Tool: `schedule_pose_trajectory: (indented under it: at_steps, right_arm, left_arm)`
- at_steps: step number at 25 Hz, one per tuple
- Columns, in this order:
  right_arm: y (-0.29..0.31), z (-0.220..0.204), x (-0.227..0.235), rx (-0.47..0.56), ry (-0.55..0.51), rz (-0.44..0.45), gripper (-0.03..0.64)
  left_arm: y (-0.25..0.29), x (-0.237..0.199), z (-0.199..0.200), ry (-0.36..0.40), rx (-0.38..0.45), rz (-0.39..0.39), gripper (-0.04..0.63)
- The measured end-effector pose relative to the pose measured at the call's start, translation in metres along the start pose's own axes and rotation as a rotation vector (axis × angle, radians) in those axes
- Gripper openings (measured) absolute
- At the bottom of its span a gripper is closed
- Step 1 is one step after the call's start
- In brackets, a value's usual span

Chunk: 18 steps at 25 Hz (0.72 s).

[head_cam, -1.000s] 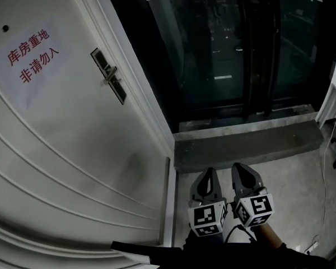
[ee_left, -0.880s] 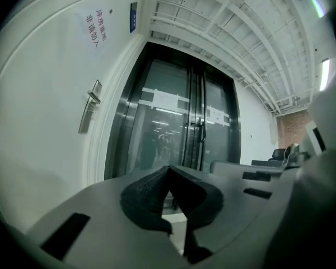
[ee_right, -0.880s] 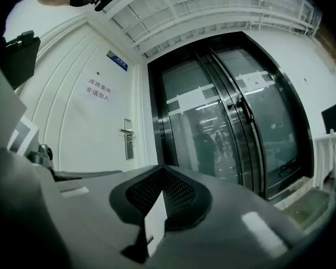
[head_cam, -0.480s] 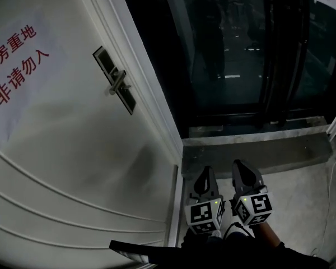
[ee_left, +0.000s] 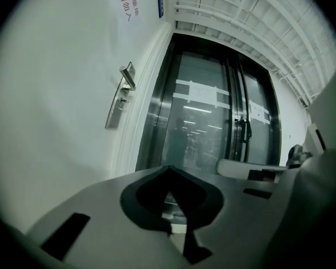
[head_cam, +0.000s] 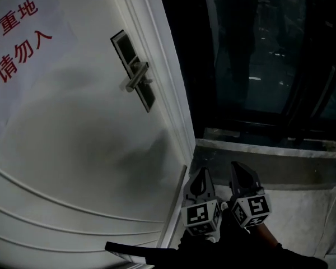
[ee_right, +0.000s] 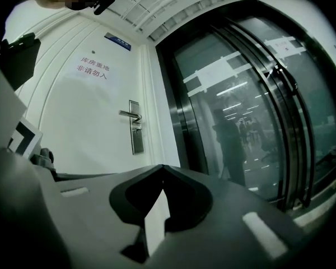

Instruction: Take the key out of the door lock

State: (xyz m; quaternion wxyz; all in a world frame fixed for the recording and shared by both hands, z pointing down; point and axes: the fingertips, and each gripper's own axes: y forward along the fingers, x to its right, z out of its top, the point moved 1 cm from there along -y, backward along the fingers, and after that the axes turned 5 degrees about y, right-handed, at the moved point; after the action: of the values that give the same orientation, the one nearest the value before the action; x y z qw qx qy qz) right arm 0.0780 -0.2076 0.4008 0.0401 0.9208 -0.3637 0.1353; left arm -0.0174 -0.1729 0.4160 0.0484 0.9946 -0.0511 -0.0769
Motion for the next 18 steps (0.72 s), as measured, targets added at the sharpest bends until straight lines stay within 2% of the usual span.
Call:
schedule_pose_trajectory:
  at_steps: [4, 8, 13, 18]
  right_arm:
    - [0.053, -0.002, 0.007, -0.049, -0.026, 0.112, 0.002]
    - [0.105, 0.002, 0.011, -0.093, -0.034, 0.223, 0.002]
    - [0.161, 0.017, 0.008, -0.080, -0.039, 0.356, 0.002]
    - [0.201, 0.024, -0.008, -0.073, -0.030, 0.507, 0.002]
  left_arm:
    - [0.037, -0.020, 0.011, 0.006, 0.020, 0.084, 0.000]
    - [0.075, -0.037, 0.026, -0.021, 0.053, 0.181, 0.000]
    - [0.107, -0.064, 0.040, -0.026, 0.083, 0.305, 0.000]
    - [0.112, -0.096, 0.043, -0.018, 0.102, 0.459, 0.000]
